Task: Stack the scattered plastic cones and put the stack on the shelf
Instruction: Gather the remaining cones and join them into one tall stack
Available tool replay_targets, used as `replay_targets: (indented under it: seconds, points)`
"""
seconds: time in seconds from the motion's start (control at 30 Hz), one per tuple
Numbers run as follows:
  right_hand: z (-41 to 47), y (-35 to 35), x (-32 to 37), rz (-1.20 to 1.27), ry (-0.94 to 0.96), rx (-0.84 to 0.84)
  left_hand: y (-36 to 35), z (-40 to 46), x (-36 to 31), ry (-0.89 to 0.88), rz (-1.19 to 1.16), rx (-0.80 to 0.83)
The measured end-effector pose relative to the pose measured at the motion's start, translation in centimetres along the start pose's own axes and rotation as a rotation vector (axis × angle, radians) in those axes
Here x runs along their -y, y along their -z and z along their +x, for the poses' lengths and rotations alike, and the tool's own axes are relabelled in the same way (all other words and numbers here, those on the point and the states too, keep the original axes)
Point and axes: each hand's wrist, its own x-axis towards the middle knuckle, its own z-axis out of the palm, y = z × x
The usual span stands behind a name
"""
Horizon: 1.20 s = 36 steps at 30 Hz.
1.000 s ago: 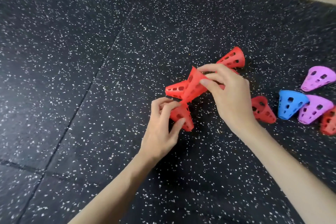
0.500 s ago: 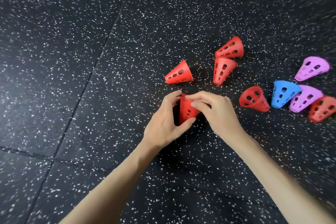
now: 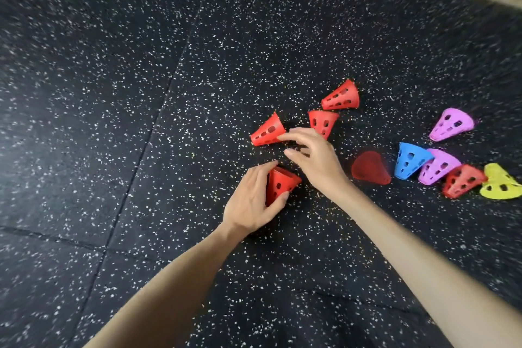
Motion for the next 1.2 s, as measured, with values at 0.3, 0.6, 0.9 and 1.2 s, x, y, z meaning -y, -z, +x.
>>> replay_targets:
  seconds: [0.3, 0.6, 0.9, 1.2]
  points:
    - [2.9, -0.6, -0.3, -0.126, -0.06, -0.038, 0.0, 0.4, -0.1, 0.092, 0.015, 0.031]
    - [-2.7, 2.9, -3.5, -0.021, -0.148, -0.102, -0.2, 0.5, -0.2, 0.076, 0.094, 0.075]
    - [-3.4, -0.8, -4.2, 0.198, -0.105, 0.056, -0.3, 0.5, -0.1, 0.077, 0.135, 0.095]
    - [-5.2, 4.0, -5.1, -0.099, -0.082, -0.061, -0.2, 0.6, -0.1, 0.041, 0.125, 0.085]
